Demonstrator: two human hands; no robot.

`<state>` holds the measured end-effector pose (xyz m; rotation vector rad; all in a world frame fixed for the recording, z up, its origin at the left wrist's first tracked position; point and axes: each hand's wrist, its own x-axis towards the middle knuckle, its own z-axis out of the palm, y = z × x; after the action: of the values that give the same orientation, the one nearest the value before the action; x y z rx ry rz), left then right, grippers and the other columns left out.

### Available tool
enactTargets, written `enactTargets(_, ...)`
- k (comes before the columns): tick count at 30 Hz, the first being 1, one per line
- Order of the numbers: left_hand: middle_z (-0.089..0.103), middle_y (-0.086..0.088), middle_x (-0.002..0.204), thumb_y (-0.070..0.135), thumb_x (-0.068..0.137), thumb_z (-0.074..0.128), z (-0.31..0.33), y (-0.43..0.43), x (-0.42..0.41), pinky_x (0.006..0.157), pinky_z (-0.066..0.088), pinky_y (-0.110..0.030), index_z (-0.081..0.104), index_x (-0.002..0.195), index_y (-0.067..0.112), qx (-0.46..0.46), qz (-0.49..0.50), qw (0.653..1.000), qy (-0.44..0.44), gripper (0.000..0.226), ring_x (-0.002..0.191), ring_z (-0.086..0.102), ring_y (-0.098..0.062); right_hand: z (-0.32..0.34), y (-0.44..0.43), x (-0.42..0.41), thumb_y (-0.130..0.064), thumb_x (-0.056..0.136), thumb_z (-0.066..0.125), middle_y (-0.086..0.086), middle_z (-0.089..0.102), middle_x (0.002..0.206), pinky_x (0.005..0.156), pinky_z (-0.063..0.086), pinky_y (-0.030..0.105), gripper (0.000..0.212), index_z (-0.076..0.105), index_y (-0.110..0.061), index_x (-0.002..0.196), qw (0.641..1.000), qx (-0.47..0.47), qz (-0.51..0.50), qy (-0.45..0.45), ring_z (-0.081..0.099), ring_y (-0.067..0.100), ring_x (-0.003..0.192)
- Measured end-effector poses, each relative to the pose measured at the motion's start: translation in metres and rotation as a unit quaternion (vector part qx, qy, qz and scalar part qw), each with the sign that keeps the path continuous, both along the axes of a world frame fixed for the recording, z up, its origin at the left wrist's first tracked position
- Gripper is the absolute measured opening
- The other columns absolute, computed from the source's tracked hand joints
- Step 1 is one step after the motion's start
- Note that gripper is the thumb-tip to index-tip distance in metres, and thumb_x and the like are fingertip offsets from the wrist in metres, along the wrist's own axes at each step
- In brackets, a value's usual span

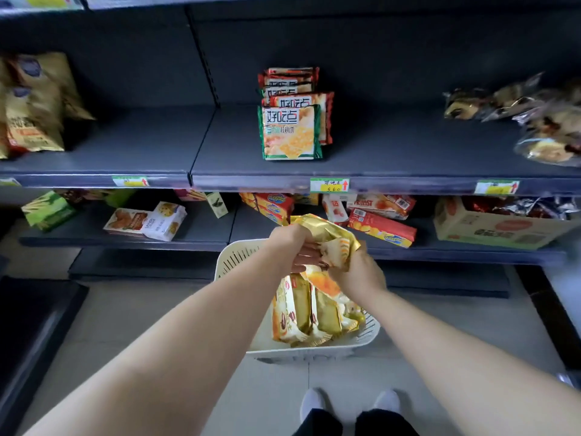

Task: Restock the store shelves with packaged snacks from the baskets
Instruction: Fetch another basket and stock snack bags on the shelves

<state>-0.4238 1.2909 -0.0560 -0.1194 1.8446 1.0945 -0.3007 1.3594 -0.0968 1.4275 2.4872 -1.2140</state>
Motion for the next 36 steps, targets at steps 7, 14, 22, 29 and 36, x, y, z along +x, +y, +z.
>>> enactTargets(7, 0.059, -0.007, 0.080, 0.016, 0.084, 0.056, -0.002, 0.024, 0.012, 0.066, 0.041, -0.029, 0.063, 0.095, 0.005, -0.062, -0.049, 0.962, 0.262, 0.017, 0.086, 0.059, -0.035, 0.018, 0.048, 0.058, -0.025, 0.080, 0.068, 0.005, 0.060, 0.109, 0.093, 0.050, 0.043, 0.060, 0.038, -0.012, 0.131, 0.923, -0.257, -0.232, 0.169, 0.061, 0.026, 0.099)
enactTargets(14, 0.069, -0.008, 0.104, 0.053, 0.088, 0.062, 0.002, 0.032, 0.057, 0.094, 0.050, -0.048, 0.062, 0.114, 0.013, 0.022, -0.030, 0.999, 0.015, 0.048, 0.100, 0.065, -0.028, 0.033, 0.076, 0.116, -0.028, 0.065, 0.065, 0.017, 0.070, 0.109, 0.088, 0.054, 0.052, 0.057, 0.060, -0.014, 0.120, 0.871, -0.333, -0.270, 0.239, 0.069, 0.035, 0.098)
enactTargets(22, 0.069, -0.008, 0.107, 0.040, 0.094, 0.061, 0.023, 0.059, 0.123, 0.085, 0.056, -0.044, 0.060, 0.118, 0.014, 0.076, -0.017, 0.996, 0.042, 0.035, 0.098, 0.066, -0.025, 0.052, 0.108, 0.176, -0.038, 0.093, 0.058, 0.003, 0.063, 0.116, 0.073, 0.053, 0.032, 0.034, 0.050, -0.025, 0.124, 0.918, -0.229, -0.241, 0.217, 0.064, 0.022, 0.098)
enactTargets(29, 0.064, -0.009, 0.108, 0.028, 0.100, 0.054, 0.075, 0.084, 0.170, 0.083, 0.058, -0.044, 0.055, 0.115, 0.017, 0.167, -0.015, 0.979, 0.116, 0.019, 0.097, 0.064, -0.026, 0.101, 0.125, 0.212, -0.024, 0.097, 0.054, -0.002, 0.059, 0.114, 0.081, 0.049, 0.037, 0.032, 0.050, -0.025, 0.128, 0.920, -0.094, -0.240, 0.295, 0.058, 0.021, 0.101)
enactTargets(36, 0.070, -0.004, 0.107, 0.034, 0.097, 0.054, 0.166, 0.120, 0.186, 0.091, 0.055, -0.045, 0.057, 0.119, 0.019, 0.237, -0.032, 0.931, 0.275, 0.026, 0.101, 0.066, -0.025, 0.178, 0.154, 0.222, -0.016, 0.091, 0.060, -0.009, 0.062, 0.114, 0.081, 0.050, 0.033, 0.040, 0.052, -0.029, 0.128, 0.879, -0.025, -0.209, 0.427, 0.060, 0.015, 0.103)
